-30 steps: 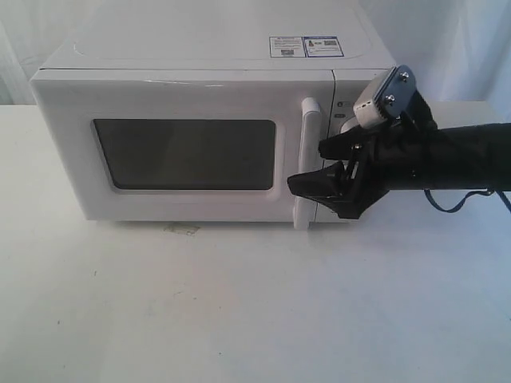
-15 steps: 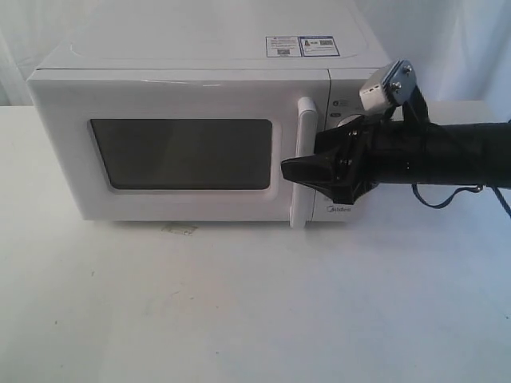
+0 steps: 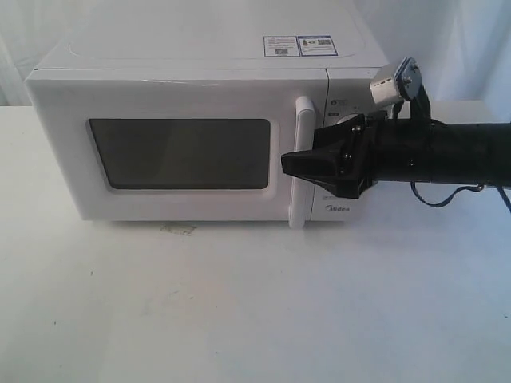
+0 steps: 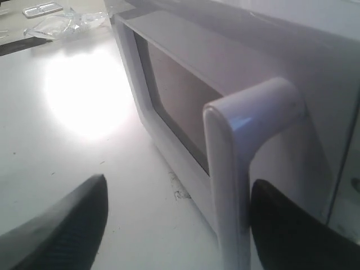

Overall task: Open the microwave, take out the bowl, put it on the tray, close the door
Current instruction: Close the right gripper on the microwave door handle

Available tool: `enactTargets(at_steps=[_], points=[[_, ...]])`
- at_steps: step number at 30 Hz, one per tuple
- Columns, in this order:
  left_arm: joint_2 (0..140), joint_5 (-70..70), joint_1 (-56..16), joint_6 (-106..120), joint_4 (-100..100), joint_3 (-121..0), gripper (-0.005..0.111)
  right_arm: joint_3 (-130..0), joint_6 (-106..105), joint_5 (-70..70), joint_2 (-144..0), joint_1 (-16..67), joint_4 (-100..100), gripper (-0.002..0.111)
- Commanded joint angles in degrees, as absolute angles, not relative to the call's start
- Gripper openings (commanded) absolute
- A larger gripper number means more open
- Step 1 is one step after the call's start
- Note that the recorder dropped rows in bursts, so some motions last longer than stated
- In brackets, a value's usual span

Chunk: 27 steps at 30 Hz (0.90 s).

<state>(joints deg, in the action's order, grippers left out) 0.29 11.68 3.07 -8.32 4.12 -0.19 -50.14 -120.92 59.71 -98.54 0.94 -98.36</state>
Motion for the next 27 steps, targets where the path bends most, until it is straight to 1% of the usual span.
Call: enactTargets(at_steps=[1, 4, 10, 14, 19, 25, 27], points=[[0.0, 11.6, 3.3, -8.6, 4.0, 0.0, 0.000, -52.0, -122.3, 65.5, -100.6, 3.6, -99.9, 0.060], [0.0, 11.6, 3.3, -8.6, 4.0, 0.0, 0.000, -51.9, -122.3, 61.2, -100.7, 4.8, -99.9, 0.052], [0.0, 11.6, 3.3, -8.6, 4.0, 0.0, 0.000, -51.9, -122.3, 53.5, -100.7, 7.4, -99.9, 0.050], [0.0, 11.6, 3.3, -8.6, 4.0, 0.0, 0.000, -51.9, -122.3, 49.6, -100.7, 9.1, -99.9, 0.044], [0.0, 11.6, 3.3, -8.6, 4.0, 0.0, 0.000, -52.0, -122.3, 44.4, -100.7, 11.4, -99.9, 0.027], [0.0, 11.6, 3.3, -8.6, 4.0, 0.0, 0.000, -52.0, -122.3, 43.0, -100.7, 12.9, -99.9, 0.000], [0.0, 11.6, 3.3, -8.6, 4.0, 0.0, 0.000, -52.0, -121.8, 41.7, -100.7, 13.7, -99.9, 0.000]])
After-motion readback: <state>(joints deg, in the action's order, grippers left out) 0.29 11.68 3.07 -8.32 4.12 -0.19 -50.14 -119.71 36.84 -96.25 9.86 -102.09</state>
